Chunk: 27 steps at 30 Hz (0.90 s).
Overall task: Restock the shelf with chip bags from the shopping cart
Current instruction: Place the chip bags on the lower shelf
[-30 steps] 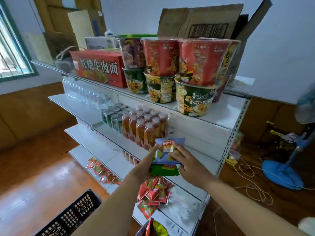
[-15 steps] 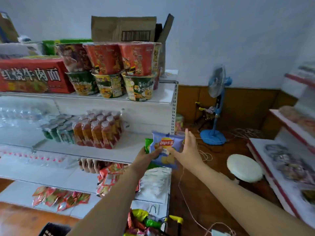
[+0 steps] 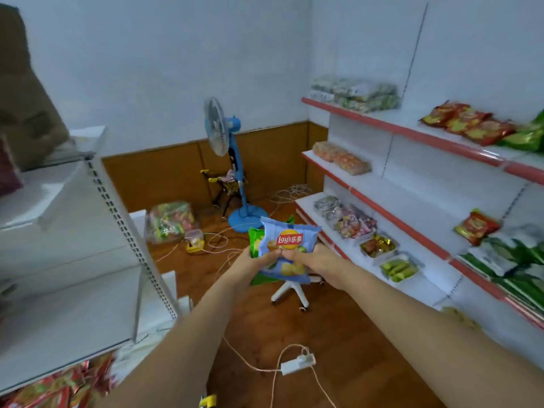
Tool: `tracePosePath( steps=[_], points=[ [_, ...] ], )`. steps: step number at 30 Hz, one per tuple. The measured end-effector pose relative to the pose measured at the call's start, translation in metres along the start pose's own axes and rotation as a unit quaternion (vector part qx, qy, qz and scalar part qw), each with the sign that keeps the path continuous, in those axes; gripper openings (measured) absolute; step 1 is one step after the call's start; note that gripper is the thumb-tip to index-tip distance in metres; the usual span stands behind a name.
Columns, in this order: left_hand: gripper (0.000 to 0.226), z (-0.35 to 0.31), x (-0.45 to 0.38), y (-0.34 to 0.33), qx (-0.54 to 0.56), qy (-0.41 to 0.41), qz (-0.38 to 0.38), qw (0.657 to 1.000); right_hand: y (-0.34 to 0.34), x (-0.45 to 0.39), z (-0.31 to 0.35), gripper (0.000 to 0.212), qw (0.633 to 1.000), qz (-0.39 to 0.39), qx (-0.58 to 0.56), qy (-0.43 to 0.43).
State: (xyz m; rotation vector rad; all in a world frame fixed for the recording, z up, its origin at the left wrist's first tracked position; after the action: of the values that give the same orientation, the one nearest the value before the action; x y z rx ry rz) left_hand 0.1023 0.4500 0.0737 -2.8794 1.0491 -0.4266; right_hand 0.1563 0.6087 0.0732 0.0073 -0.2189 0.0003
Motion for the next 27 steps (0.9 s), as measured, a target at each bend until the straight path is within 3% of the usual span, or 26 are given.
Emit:
tracePosePath(
  steps=[2,6,11,18,27],
  points=[
    [0.03,-0.004,-0.044,-0.04,-0.018,0.013,0.031,0.999,0.052,0.003,-0.005,0.041,0.999,-0.037,-0.007,0.008],
    [0.038,-0.008,-0.121,-0.115,-0.046,0.024,0.085,0.995,0.149,0.008,-0.015,0.048,0.992,-0.12,-0.038,-0.001],
    [0.015,0.001,-0.191,-0.182,-0.047,0.047,0.127,0.99,0.242,0.001,-0.041,0.065,0.983,-0.176,-0.046,-0.031],
    [0.03,0.017,-0.283,-0.223,-0.003,0.11,0.199,0.974,0.309,-0.008,-0.059,0.029,0.948,-0.292,-0.124,-0.037],
    [0.041,0.001,-0.364,-0.28,-0.052,0.142,0.304,0.941,0.37,-0.002,-0.054,0.034,0.89,-0.43,-0.146,-0.041]
  ],
)
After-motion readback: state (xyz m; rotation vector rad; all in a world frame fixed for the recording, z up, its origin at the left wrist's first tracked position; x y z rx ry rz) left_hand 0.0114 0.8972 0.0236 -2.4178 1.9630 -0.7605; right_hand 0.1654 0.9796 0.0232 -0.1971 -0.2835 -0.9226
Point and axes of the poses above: each hand's wrist, its own x-axis away from the middle knuckle, its own y-axis out of the back of the hand, z = x × y, the point moved 4 cm from there along -x, towards the middle knuckle, and after that the axes turned 3 degrees about z, right-handed, at the moved point
